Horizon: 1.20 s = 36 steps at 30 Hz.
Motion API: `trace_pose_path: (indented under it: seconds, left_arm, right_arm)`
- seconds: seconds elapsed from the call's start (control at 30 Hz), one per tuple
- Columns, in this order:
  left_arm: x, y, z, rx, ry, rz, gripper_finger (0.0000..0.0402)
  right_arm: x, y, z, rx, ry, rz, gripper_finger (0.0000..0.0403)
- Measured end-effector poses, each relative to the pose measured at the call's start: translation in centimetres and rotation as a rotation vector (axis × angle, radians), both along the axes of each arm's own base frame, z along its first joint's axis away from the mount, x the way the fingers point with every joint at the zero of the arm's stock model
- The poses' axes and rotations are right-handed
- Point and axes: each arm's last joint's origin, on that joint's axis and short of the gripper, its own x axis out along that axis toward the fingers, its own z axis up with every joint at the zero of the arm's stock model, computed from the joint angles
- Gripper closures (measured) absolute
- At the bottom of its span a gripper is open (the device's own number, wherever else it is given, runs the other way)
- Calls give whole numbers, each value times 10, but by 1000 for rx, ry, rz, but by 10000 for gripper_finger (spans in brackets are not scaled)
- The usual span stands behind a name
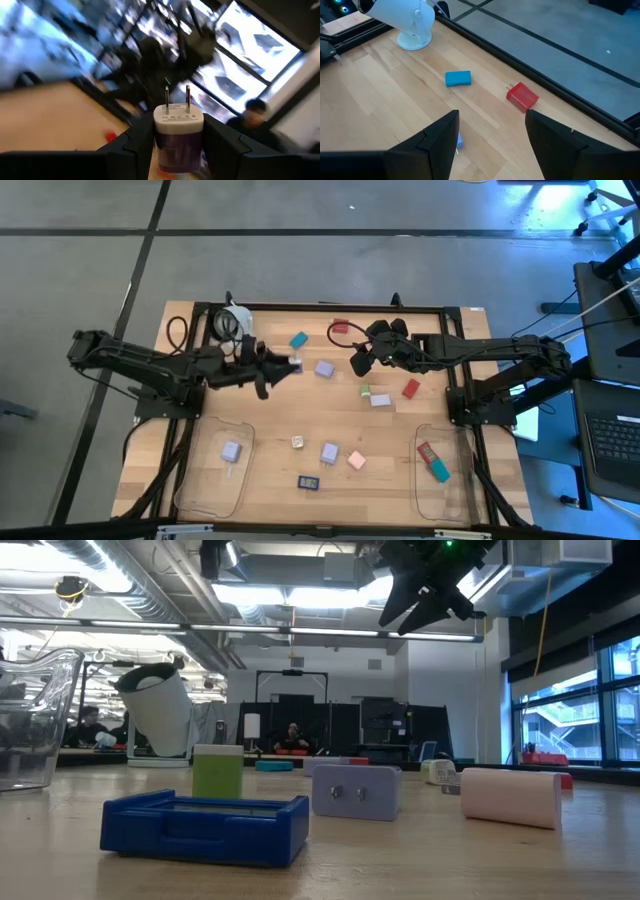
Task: Pick & Place Office items
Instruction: Put the blue adapter into the left transparent bin
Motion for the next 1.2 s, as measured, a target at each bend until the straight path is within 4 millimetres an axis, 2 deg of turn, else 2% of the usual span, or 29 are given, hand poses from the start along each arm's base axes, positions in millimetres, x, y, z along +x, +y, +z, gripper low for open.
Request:
trace_pose_path:
  seconds: [0.2, 0.43, 0.63, 0.8, 0.9, 1.2]
  left_arm:
    - [-4, -26, -15, -245, 124, -157, 263]
    - [-19, -59, -41, -621, 445, -377, 263]
    - [-38, -87, -52, -757, 656, -497, 263]
    - [-59, -94, -72, -856, 932, -370, 263]
    - [-70, -94, -80, -896, 1058, -276, 263]
    - [-87, -85, -93, -922, 1234, -32, 263]
  right_arm:
    - [0, 1, 0, -6, 1, 0, 173]
    - [0, 1, 0, -7, 5, 7, 173]
    - [0, 2, -1, 5, 7, 5, 173]
    - [-1, 5, 0, -15, 6, -6, 173]
    - [0, 6, 0, -37, 39, 44, 173]
    - [2, 10, -2, 45, 58, 208, 173]
